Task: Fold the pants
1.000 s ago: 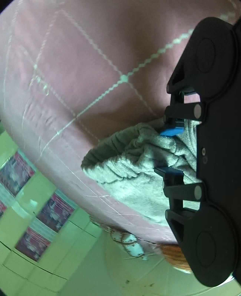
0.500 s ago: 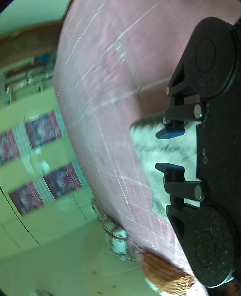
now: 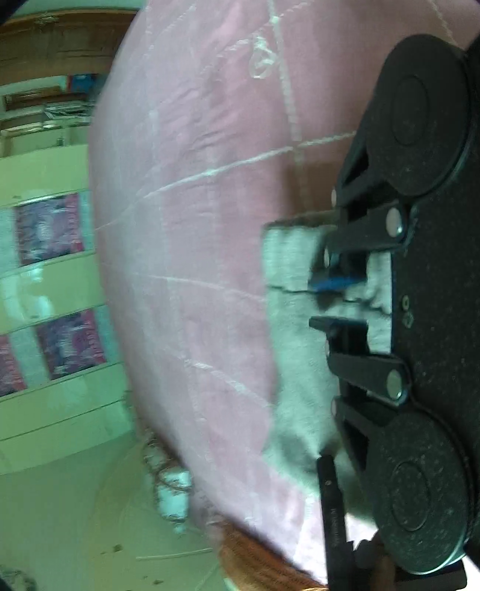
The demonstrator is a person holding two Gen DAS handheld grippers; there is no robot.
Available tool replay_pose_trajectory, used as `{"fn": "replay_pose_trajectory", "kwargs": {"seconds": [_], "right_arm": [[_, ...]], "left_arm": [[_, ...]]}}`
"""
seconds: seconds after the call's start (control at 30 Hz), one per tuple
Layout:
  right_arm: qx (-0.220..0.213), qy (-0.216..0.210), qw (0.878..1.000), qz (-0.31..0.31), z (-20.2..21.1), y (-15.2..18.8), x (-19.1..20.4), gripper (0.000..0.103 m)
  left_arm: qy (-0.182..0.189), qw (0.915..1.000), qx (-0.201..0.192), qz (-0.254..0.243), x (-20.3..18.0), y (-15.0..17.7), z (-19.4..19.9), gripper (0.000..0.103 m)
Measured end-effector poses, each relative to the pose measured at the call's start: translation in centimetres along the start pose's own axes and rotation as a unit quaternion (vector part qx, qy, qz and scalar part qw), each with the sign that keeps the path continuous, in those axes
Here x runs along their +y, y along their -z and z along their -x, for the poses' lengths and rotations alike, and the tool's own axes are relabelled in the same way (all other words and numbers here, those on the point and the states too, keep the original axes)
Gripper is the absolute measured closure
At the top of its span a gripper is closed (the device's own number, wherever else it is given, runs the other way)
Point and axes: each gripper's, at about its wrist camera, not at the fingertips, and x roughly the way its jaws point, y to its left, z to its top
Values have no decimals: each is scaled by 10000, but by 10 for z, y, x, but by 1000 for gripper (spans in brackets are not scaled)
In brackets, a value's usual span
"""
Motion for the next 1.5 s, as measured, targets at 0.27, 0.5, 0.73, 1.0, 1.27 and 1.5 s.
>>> {"fn": "replay_pose_trajectory", "kwargs": {"seconds": [0.27, 0.5, 0.73, 1.0, 1.27, 1.5], "right_arm": [[518, 241, 9977, 367, -46, 0, 8, 78], [-272, -112, 9995, -97, 26, -2, -13, 24], [-50, -425, 9917, -1210, 57, 26, -68, 24], [58, -541, 9864, -1550, 80, 55, -82, 24], [3, -641, 9736, -2190, 104, 72, -96, 22], [26, -717, 9727, -2207, 106, 75, -87, 21]], "left_arm": [[-155, 9990, 395, -172, -1, 6, -18, 7], [-335, 9963, 63, -792, -7, 6, 27, 6], [17, 9990, 50, -452, 19, 28, 63, 2], [-175, 9994, 201, 211, 56, 64, 84, 2], [-277, 9991, 221, 251, 55, 82, 108, 2], [-317, 9989, 297, 198, 52, 94, 107, 2]]}}
